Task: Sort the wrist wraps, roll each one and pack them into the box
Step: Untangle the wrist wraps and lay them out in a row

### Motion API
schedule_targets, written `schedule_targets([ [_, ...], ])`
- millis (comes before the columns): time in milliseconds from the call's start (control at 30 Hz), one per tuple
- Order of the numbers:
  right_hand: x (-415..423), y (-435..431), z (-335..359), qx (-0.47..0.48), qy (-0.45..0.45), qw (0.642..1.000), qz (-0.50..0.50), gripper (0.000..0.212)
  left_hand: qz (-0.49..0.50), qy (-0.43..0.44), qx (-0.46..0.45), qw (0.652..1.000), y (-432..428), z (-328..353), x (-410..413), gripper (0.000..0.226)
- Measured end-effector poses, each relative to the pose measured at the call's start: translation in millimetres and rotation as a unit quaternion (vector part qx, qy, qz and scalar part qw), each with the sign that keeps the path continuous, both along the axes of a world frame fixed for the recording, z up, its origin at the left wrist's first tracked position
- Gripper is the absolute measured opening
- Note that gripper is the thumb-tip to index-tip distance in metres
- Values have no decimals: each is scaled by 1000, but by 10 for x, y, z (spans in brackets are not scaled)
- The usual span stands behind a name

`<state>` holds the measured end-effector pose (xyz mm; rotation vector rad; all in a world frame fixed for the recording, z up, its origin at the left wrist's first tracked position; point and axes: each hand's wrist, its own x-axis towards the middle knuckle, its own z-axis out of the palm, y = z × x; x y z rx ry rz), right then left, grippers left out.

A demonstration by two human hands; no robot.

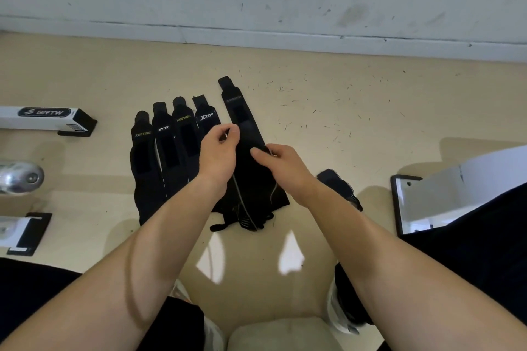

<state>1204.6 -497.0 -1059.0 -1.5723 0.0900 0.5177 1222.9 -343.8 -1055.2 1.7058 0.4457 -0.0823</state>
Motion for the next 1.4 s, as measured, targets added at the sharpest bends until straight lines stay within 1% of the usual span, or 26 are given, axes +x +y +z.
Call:
schedule_targets([
  [33, -3, 35, -15, -21, -21, 999, -24, 29, 0, 29, -60, 998, 16, -2, -10, 39],
  [67, -9, 63, -36, -33, -26, 998, -53, 27, -14, 58, -117, 991, 24, -5, -37, 42],
  [100, -18, 84, -54, -35, -21, 996, -80, 29, -33, 76, -150, 985, 24, -20, -66, 39],
  [133, -27, 86, -82, -38, -15, 995, -95, 33, -52, 83, -150, 984, 15, -33, -93, 33],
  [200, -56, 71, -140, -56, 5, 995, -88, 38, -61, 86, -122, 987, -27, -94, -135, 23],
  [333, -115, -114, -380, -81, 73, 993, -48, 43, -68, 116, -76, 988, -114, -271, -169, 18],
  [367, -127, -201, -471, -101, 91, 990, -43, 43, -74, 124, -68, 987, -132, -326, -171, 18],
  [400, -135, -317, -595, -137, 108, 984, -34, 38, -80, 132, -61, 986, -150, -375, -175, 17],
  [467, -164, -578, -836, -225, 127, 966, -13, 24, -94, 144, -52, 984, -189, -480, -171, 17],
  [600, -200, -1054, -1154, -395, 159, 904, 38, 29, -122, 156, -23, 980, -266, -697, -89, 15],
  [633, -183, -1153, -1208, -419, 165, 892, 35, 32, -122, 158, -18, 980, -284, -759, -59, 15],
  [700, -106, -1328, -1339, -434, 182, 882, 4, 37, -124, 166, -10, 978, -331, -889, 2, 18],
  [800, 64, -1498, -1595, -467, 197, 862, -30, 52, -129, 184, 3, 974, -410, -1127, 67, 17],
  [900, 257, -1558, -1847, -510, 168, 843, -23, 56, -129, 199, 6, 971, -484, -1409, 108, 10],
  [967, 368, -1549, -1974, -518, 142, 843, -15, 61, -124, 210, 6, 970, -521, -1564, 116, 7],
  [1033, 431, -1522, -2086, -512, 131, 849, 0, 69, -120, 221, 2, 968, -545, -1698, 113, 7],
  [1100, 416, -1471, -2178, -508, 120, 853, -6, 73, -118, 233, 1, 965, -551, -1791, 97, 8],
  [1167, 356, -1414, -2238, -532, 96, 841, -14, 68, -116, 242, 2, 963, -559, -1839, 79, 9],
  [1233, 310, -1371, -2284, -552, 89, 829, 9, 56, -108, 245, 5, 963, -572, -1855, 83, 8],
  [1267, 300, -1352, -2285, -540, 99, 836, 18, 50, -105, 244, 8, 964, -579, -1849, 94, 9],
  [1400, 368, -1304, -2152, -420, 108, 901, 22, 35, -100, 222, 16, 970, -610, -1744, 174, 10],
])
